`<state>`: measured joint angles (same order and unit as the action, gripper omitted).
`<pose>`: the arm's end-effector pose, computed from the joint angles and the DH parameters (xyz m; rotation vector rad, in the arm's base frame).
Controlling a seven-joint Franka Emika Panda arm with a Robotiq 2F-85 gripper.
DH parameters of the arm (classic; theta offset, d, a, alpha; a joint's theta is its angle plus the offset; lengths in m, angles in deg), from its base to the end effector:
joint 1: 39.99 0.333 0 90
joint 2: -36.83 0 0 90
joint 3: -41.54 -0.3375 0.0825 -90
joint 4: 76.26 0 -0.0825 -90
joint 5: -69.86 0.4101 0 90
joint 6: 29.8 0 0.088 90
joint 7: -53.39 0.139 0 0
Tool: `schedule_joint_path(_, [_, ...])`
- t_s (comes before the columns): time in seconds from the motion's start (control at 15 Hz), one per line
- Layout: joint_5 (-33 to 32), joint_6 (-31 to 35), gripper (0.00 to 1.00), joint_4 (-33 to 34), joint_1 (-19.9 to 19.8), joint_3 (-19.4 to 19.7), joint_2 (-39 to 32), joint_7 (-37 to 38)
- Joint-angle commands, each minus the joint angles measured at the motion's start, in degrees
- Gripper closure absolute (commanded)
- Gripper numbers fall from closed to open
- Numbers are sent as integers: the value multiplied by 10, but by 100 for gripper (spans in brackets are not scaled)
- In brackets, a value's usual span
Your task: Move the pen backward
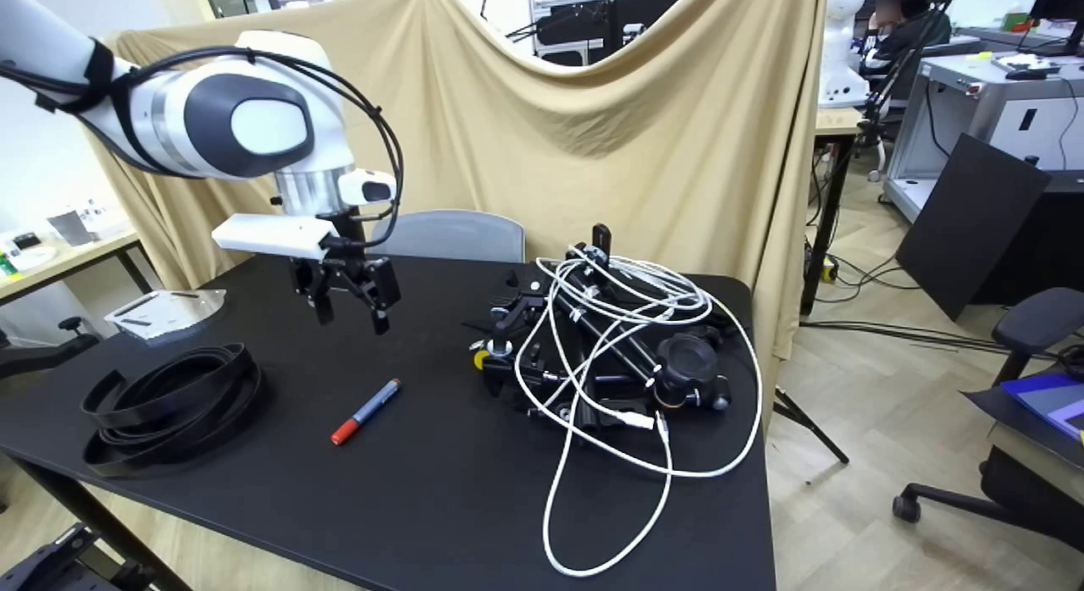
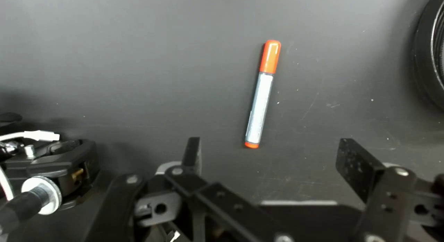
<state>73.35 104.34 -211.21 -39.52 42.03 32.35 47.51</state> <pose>0.5129 0.0021 0.2587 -3.0914 -0.0894 0.1394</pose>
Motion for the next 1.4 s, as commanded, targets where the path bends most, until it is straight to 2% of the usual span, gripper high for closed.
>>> schedule_joint_path(0.0, [6, 92, 0, -47, 13, -17, -5, 49])
schedule_joint_path(0.27, [-6, 191, 0, -89, 27, -26, -28, 90])
schedule_joint_path(0.53, [-45, 247, 0, -101, 39, -12, -64, 142])
schedule_joint_path(1.2, [-55, 268, 0, -97, 56, 16, -137, 182])
schedule_joint_path(1.33, [-50, 267, 26, -96, 56, 16, -144, 178])
